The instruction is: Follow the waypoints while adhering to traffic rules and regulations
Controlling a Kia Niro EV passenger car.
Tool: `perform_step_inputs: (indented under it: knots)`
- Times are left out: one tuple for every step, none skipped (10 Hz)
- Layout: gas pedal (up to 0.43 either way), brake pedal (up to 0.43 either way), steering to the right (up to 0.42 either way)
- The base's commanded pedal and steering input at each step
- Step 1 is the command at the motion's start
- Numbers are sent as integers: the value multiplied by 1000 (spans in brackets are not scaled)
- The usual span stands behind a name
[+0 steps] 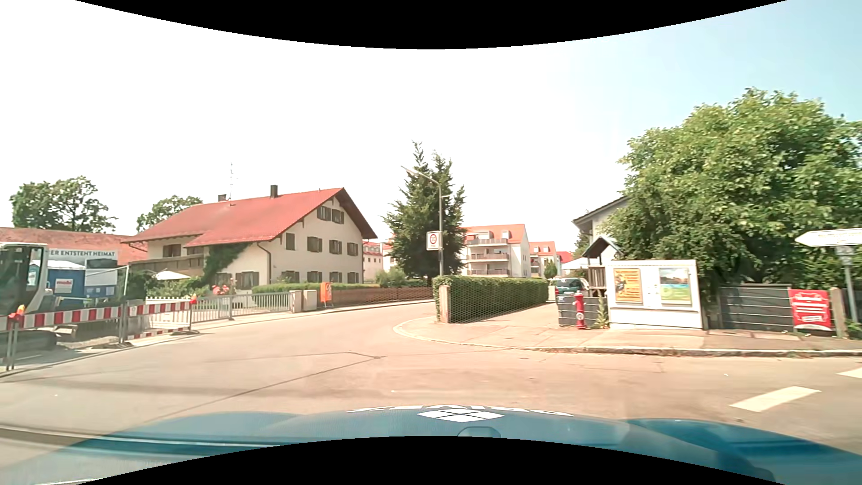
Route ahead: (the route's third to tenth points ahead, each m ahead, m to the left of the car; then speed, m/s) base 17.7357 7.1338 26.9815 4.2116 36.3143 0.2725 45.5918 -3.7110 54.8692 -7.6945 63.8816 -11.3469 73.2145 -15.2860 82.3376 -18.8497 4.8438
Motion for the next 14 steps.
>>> perform_step_inputs:
  knots:
    - [110,0,-326]
    - [110,0,-313]
    - [110,0,-295]
    - [98,0,-281]
    - [98,0,-258]
    - [98,0,-234]
    - [98,0,-212]
    - [98,0,-174]
    - [98,0,-138]
    - [98,0,-108]
    - [87,0,-74]
    - [87,0,-33]
    - [87,0,2]
    - [79,0,30]
